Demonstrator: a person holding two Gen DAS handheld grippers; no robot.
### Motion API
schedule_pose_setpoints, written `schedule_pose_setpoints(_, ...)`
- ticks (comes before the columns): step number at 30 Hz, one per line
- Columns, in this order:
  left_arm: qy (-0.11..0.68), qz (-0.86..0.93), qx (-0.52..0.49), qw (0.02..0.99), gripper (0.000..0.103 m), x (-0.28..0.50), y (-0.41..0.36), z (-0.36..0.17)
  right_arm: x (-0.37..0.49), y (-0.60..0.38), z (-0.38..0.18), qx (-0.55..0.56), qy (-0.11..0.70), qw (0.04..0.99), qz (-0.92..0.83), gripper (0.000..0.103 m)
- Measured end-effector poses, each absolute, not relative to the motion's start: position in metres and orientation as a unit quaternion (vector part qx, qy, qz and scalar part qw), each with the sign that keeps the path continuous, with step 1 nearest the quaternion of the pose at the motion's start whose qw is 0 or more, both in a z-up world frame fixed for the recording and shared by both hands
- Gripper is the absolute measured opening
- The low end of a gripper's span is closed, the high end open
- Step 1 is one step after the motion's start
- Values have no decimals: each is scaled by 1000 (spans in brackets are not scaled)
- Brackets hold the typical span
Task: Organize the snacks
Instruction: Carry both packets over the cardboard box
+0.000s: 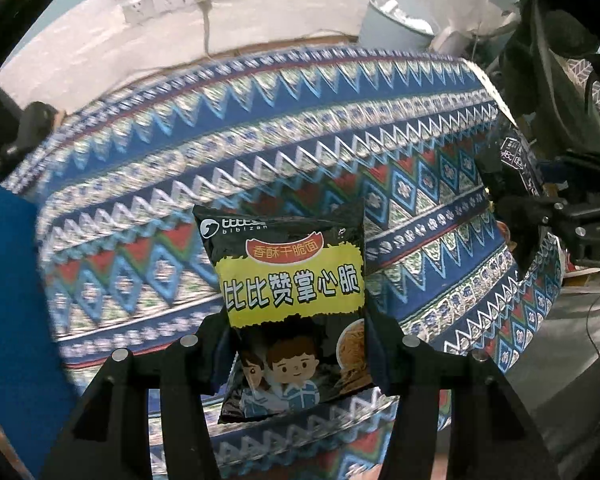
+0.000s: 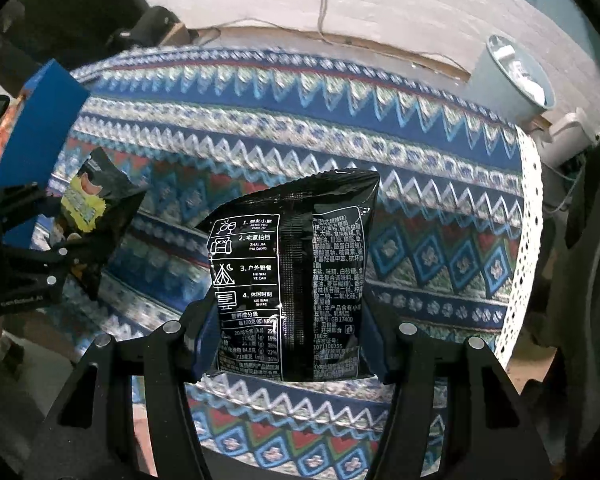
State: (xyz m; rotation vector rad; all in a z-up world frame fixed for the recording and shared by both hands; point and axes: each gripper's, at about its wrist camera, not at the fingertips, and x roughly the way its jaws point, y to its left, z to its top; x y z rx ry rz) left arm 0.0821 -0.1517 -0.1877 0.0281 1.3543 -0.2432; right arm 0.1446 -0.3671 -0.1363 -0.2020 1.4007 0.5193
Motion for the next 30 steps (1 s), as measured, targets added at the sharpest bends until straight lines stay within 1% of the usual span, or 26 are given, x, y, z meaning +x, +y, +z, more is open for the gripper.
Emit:
schedule_pose_setpoints(14,567,-74,23,820,55,71,-65,-109,151,-308,-81,-80,591,750,287,59)
schedule_pose_setpoints(24,530,-36,49,846,55,55,-23,-78,149,-263,-57,-90,572,751,318,59)
schedule_pose_setpoints(30,501,9,48,864,55,40,9,-65,147,-222,-46,-99,560,747,343,59)
